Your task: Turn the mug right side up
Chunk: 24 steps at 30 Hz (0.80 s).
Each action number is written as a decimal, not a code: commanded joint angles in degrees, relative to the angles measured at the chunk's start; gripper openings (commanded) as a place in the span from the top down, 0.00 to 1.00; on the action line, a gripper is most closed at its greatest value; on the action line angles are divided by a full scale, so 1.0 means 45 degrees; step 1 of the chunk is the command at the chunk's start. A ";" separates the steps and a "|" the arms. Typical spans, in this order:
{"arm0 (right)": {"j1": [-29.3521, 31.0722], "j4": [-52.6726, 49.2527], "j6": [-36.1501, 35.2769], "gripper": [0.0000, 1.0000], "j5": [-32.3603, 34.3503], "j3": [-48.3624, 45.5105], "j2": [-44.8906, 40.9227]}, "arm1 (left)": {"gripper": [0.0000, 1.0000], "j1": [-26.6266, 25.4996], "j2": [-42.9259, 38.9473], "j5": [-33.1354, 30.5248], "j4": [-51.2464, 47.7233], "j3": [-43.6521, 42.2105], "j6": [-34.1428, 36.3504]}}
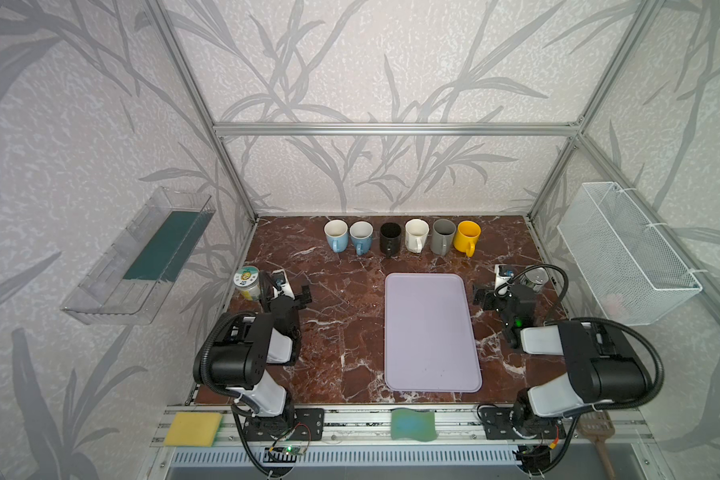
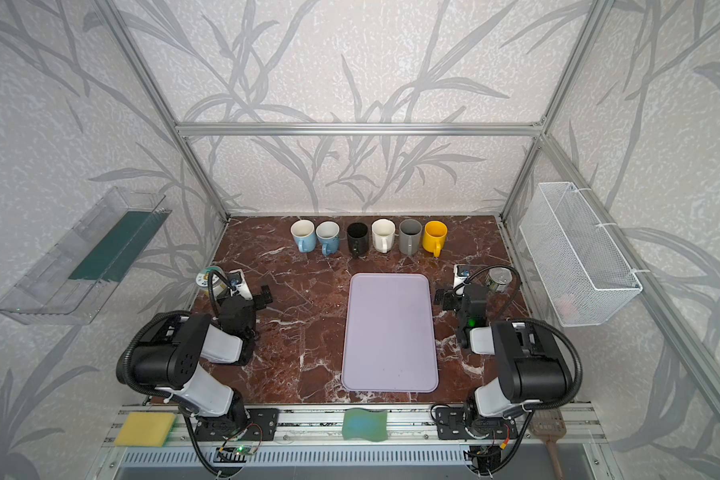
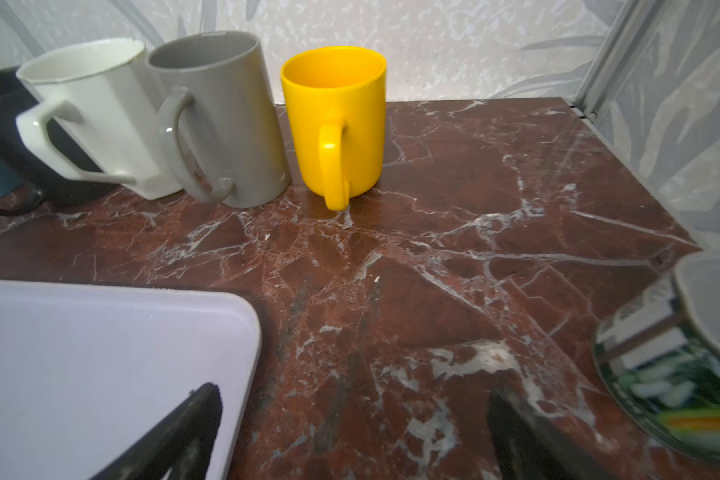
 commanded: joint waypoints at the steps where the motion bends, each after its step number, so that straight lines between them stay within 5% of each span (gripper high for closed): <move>1: 0.0132 -0.0640 -0.0466 0.01 0.0607 0.0567 -0.0572 | 0.01 0.0225 -0.0335 0.0727 -0.1521 0.0727 -0.0580; 8: 0.0279 -0.0036 -0.0548 0.01 0.0803 0.0603 -0.0222 | 0.01 0.0229 -0.0415 0.0788 -0.2608 0.1239 -0.0552; 24: 0.0347 -0.0428 -0.0601 0.01 0.0961 0.0727 -0.0325 | 0.01 0.0048 -0.0333 -0.0551 -0.1119 0.0499 -0.0741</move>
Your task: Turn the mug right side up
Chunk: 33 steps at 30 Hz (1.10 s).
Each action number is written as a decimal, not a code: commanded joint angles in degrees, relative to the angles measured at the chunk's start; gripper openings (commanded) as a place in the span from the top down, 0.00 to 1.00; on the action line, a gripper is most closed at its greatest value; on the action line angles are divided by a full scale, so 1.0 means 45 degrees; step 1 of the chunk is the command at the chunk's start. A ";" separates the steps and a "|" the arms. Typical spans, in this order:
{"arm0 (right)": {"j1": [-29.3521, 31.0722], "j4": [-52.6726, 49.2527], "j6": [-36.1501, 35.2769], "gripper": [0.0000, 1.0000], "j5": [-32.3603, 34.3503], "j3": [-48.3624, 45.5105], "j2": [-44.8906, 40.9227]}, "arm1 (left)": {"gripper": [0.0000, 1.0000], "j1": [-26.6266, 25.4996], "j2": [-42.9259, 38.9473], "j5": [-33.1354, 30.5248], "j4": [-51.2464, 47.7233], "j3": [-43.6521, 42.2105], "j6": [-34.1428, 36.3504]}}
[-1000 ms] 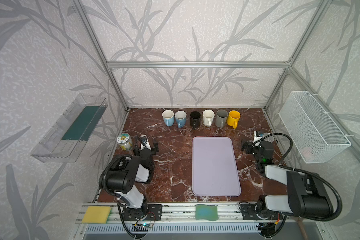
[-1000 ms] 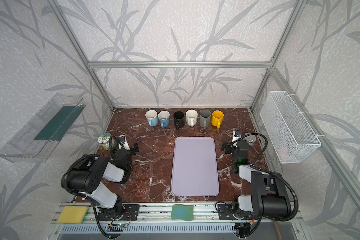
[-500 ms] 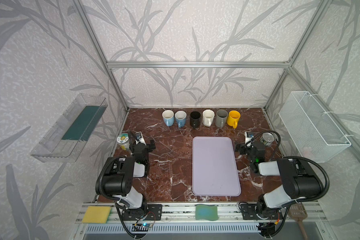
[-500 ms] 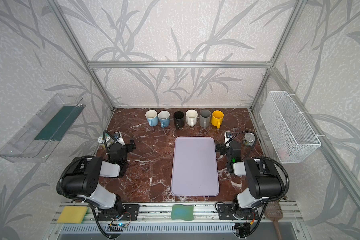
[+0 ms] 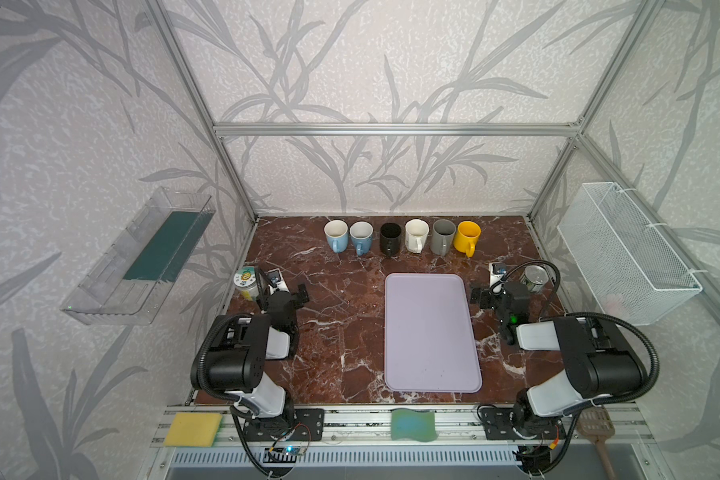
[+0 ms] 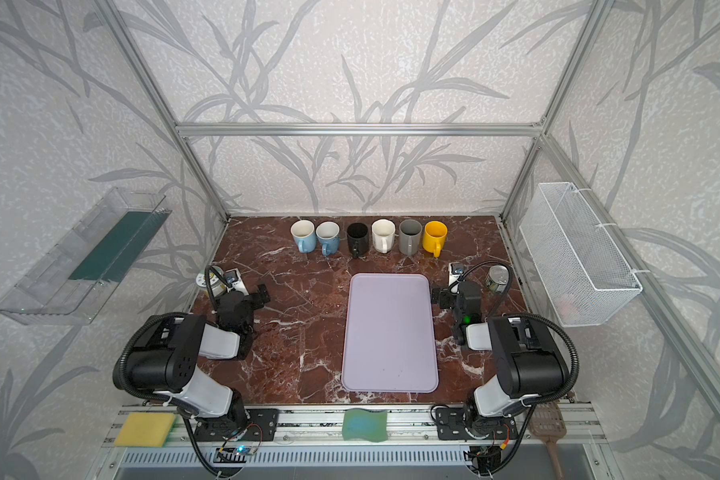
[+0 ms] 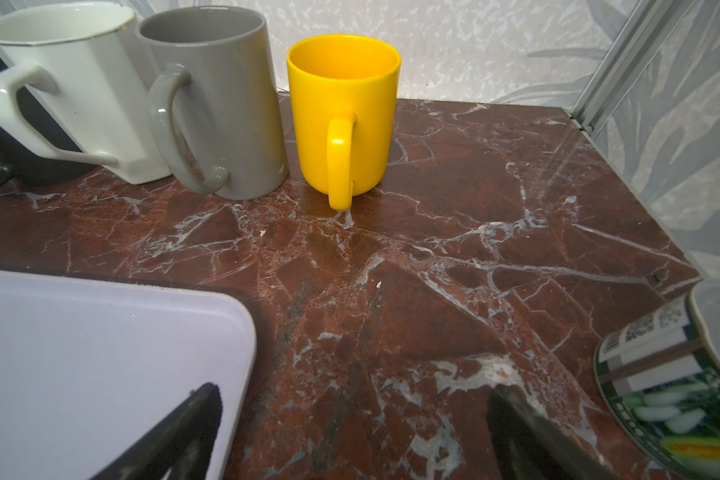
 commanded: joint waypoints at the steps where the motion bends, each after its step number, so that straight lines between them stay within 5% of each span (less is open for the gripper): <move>1: 0.0084 0.0087 -0.0127 0.01 0.0187 0.0227 -0.0239 | 0.01 -0.0054 -0.0213 -0.0337 0.0262 0.0103 -0.0096; 12: 0.0084 0.0087 -0.0137 0.01 0.0198 0.0226 -0.0239 | 0.01 -0.0213 -0.0268 -0.0224 -0.1546 0.1028 0.0131; 33: 0.0084 0.0067 -0.0151 0.01 0.0198 0.0251 -0.0239 | 0.01 -0.0224 -0.0240 -0.0172 -0.1474 0.1021 0.0147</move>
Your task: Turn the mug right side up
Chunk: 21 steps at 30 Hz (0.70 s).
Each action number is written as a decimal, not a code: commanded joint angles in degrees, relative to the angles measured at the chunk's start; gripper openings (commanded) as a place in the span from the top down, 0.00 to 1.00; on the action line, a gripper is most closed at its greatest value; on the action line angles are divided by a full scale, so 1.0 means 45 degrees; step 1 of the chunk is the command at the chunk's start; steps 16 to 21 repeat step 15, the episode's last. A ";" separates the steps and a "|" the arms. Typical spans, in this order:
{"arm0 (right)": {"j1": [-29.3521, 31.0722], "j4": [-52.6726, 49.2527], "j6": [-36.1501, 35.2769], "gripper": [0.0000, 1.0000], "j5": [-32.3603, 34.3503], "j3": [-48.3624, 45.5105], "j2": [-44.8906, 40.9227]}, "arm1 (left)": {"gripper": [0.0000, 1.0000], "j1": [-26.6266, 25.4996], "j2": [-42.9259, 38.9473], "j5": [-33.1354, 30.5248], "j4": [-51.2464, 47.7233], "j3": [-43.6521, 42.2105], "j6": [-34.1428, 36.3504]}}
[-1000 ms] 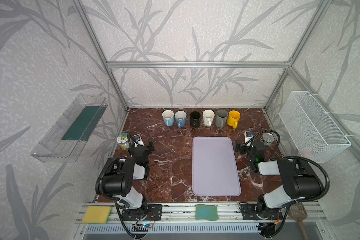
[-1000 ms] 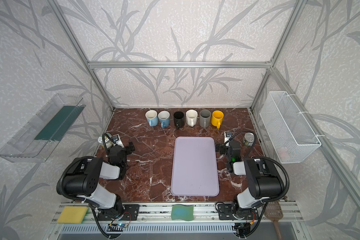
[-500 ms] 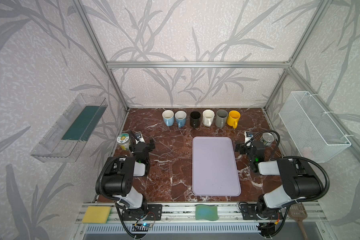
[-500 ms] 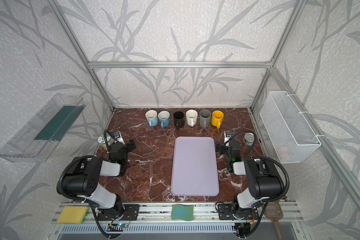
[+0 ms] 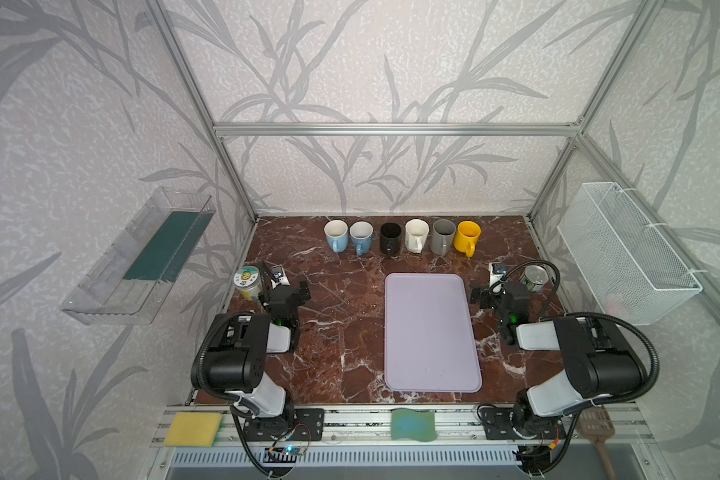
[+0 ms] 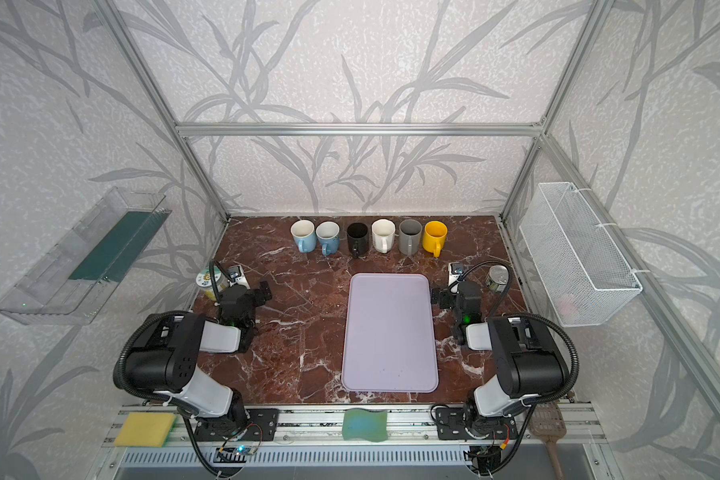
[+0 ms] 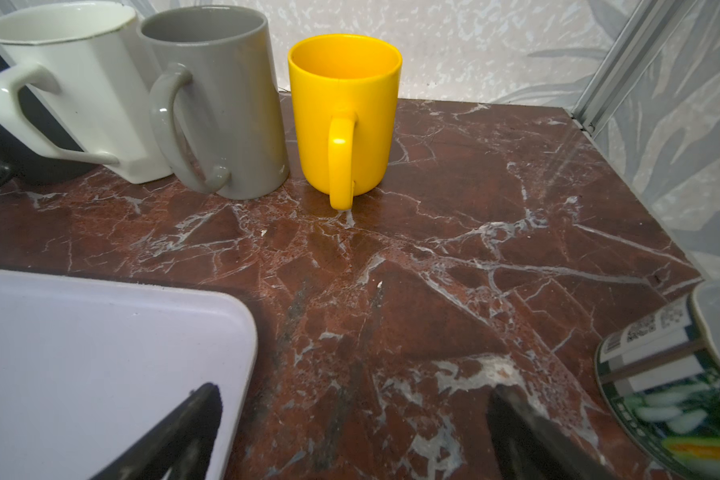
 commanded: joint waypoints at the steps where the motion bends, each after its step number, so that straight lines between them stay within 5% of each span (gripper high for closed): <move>1: 0.0075 0.0067 -0.0151 0.01 0.0198 0.0246 -0.0239 | 0.01 -0.0068 -0.0248 -0.0120 0.0096 0.0213 0.0095; 21: 0.0405 -0.0426 -0.0538 0.01 0.0427 0.0535 -0.0171 | 0.01 -0.0067 -0.0244 -0.0118 0.0095 0.0205 0.0089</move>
